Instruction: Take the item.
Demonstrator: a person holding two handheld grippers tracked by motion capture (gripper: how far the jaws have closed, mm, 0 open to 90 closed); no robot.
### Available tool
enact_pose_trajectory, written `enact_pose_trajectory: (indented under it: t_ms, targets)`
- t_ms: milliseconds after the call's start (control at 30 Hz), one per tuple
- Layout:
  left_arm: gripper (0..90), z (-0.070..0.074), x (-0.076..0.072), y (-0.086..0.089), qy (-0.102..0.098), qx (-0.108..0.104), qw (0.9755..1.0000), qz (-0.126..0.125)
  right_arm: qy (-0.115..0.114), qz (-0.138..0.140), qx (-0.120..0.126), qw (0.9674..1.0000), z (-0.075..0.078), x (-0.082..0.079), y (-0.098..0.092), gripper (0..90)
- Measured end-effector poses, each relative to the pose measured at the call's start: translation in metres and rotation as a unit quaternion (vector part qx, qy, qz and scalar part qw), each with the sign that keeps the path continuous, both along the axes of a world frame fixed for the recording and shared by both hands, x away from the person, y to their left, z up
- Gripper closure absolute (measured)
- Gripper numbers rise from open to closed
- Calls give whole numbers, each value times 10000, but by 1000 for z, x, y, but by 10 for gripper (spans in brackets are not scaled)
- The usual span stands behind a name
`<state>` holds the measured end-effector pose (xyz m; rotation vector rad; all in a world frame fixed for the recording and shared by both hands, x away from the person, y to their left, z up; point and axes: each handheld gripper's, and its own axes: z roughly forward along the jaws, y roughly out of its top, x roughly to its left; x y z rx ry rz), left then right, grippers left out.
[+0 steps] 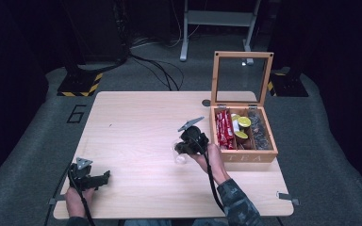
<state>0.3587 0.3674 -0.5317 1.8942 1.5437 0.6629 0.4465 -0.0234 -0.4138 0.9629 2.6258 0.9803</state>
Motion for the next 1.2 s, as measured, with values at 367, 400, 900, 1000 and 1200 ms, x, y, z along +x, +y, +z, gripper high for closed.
enact_pose_trajectory:
  t_ms: [367,400,900,1000,1200]
  targets:
    - [22,0,0,0,15,-8,10000,4,-94,1,-49,9999,-3,-3,3,689]
    - [22,0,0,0,16,-11,10000,4,-75,-8,-10,10000,-2,-4,2,648]
    - [21,0,0,0,4,-8,10000,3,-411,-107,544,9976,17,-21,-21,150]
    - [22,0,0,0,4,-5,10000,1,-415,-161,624,9971,19,-26,-25,143]
    - [23,0,0,0,5,-8,10000,-5,-549,-250,632,9962,25,-35,-35,108]
